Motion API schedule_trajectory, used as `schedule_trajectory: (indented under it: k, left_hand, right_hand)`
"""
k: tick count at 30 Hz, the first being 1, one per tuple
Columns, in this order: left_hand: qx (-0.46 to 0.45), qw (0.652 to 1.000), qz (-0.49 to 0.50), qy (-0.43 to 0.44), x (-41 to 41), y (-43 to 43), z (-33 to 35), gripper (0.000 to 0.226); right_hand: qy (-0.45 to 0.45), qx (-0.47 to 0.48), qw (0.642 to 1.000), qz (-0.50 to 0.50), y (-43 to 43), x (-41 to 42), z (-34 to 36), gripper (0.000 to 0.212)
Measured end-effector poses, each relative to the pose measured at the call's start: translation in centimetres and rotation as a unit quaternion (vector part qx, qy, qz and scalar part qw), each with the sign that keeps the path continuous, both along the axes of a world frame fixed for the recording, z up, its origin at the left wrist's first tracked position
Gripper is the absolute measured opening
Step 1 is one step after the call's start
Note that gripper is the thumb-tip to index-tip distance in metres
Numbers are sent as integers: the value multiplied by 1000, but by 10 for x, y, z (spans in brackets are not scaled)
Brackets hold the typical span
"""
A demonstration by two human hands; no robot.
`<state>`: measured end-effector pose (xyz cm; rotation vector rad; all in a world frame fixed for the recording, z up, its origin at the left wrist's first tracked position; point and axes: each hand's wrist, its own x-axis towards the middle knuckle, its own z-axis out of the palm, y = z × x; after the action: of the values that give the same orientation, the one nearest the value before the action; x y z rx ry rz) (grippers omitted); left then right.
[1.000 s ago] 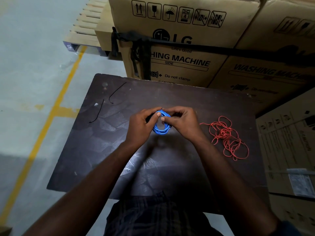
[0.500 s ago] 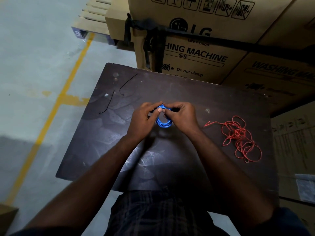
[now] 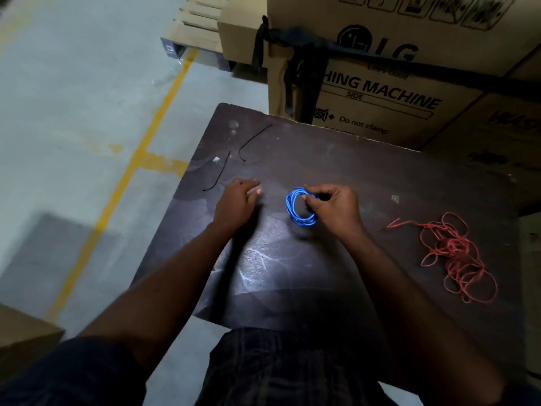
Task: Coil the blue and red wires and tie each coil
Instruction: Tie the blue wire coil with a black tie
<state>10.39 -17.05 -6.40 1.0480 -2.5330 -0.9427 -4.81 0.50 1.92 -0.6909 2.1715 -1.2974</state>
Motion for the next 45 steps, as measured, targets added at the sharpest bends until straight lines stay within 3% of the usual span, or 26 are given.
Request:
schedule_trajectory:
  k: [8,12,16,24,28,34,45]
  left_hand:
    - [-52,995,83,-24,16,-41,-8,22]
    - [-54,981,172,-72,32,-53,-14,19]
    - [-46,973,194,-116,47,-59,-22,17]
    - [-12,974,212,-81,50,-60,-32,22]
    - [-6,973,202,-108,51,-68,-36,8]
    - [-9,979,171,-111,42,-55,-26,11]
    - [25,999,-11,40,3,40,48,3]
  right_hand:
    - [5,19,999,27,-6,10,-14,20]
    - [6,26,999,40,-8,11,-19,21]
    - [10,27,998,49,-10,10,-23,21]
    - [-3,34,998,54,-5,12,-28,20]
    - [-12,41,998,49,-1,11,-32,20]
    - [-23,43,998,47,2,11,-32,21]
    - [18,54,998,10,4,9,-23,20]
